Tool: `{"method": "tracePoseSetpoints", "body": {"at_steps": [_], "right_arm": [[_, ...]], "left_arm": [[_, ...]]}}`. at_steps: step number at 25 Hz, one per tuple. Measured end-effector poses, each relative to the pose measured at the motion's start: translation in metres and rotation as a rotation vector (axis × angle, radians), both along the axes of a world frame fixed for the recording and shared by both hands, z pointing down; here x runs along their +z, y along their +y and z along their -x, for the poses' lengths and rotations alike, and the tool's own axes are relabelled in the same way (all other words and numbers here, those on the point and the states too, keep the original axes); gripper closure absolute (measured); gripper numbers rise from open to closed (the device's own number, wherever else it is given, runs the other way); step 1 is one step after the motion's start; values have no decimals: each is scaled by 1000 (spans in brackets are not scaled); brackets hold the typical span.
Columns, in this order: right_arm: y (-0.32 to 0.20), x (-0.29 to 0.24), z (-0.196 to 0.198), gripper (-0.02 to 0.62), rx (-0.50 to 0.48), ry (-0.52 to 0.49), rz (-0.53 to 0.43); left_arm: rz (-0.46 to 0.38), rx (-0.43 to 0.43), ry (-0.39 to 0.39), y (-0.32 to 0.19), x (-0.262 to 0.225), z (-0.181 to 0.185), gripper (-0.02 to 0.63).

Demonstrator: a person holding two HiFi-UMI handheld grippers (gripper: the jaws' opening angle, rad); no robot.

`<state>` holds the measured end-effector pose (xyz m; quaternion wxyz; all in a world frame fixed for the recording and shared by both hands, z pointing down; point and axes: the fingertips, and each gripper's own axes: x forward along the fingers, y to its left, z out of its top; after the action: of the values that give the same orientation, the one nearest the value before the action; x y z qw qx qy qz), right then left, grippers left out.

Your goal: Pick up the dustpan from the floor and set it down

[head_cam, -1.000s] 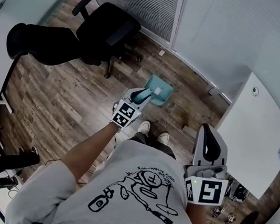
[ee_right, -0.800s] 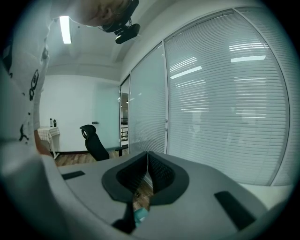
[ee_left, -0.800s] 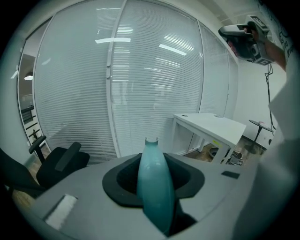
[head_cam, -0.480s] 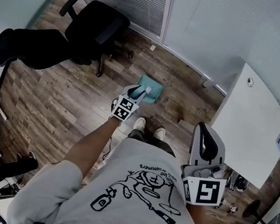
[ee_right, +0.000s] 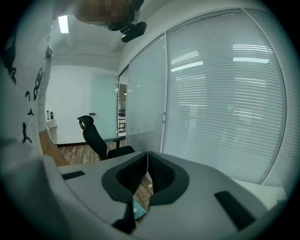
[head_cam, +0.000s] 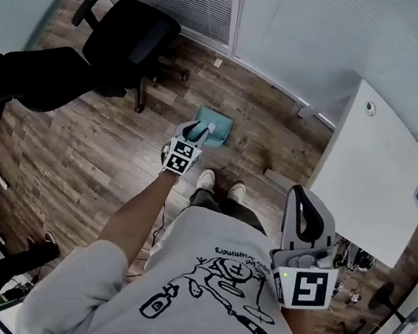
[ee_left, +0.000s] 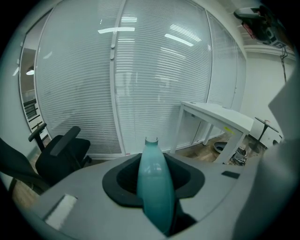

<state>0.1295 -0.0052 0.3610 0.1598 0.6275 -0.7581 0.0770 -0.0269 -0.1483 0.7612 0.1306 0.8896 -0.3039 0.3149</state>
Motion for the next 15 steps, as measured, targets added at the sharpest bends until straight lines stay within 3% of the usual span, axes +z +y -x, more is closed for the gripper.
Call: {"method": "tracePoseSetpoints", "body": {"at_steps": [11,15], "right_arm": [[3,7,1,589,-9,8,24],[3,8,-2,589,-5,-2,19]], "left_arm": [[12,-36,-24,4,32,9,489],[73,-73,-78,10,43,22,488]]}}
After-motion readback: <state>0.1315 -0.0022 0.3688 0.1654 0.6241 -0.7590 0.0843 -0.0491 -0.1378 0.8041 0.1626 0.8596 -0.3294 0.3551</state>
